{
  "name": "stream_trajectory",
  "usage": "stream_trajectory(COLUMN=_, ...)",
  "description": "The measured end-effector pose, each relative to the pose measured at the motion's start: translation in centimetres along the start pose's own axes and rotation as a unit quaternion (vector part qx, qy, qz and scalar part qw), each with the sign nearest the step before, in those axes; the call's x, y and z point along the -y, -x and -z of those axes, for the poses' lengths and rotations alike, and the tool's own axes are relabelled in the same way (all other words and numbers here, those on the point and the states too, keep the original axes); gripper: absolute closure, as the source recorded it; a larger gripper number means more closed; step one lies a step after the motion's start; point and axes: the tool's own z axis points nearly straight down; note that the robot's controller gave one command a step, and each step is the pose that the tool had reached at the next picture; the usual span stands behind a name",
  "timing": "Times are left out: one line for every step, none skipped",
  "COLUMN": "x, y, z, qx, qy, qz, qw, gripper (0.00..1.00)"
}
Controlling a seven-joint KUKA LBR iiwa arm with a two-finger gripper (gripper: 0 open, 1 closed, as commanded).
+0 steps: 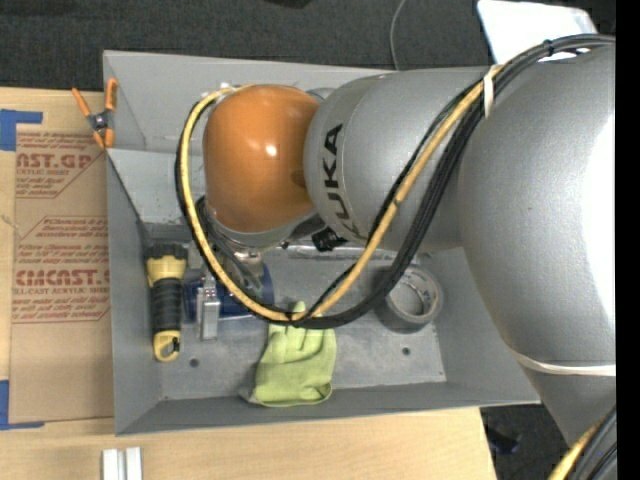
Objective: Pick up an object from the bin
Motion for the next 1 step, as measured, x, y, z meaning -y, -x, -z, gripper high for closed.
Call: stream_trajectory(x=0.14, y=0.19, z=0.49, qx=0.0036, qy=0.001, qz=-0.001, qw=1.0000, gripper=0.00)
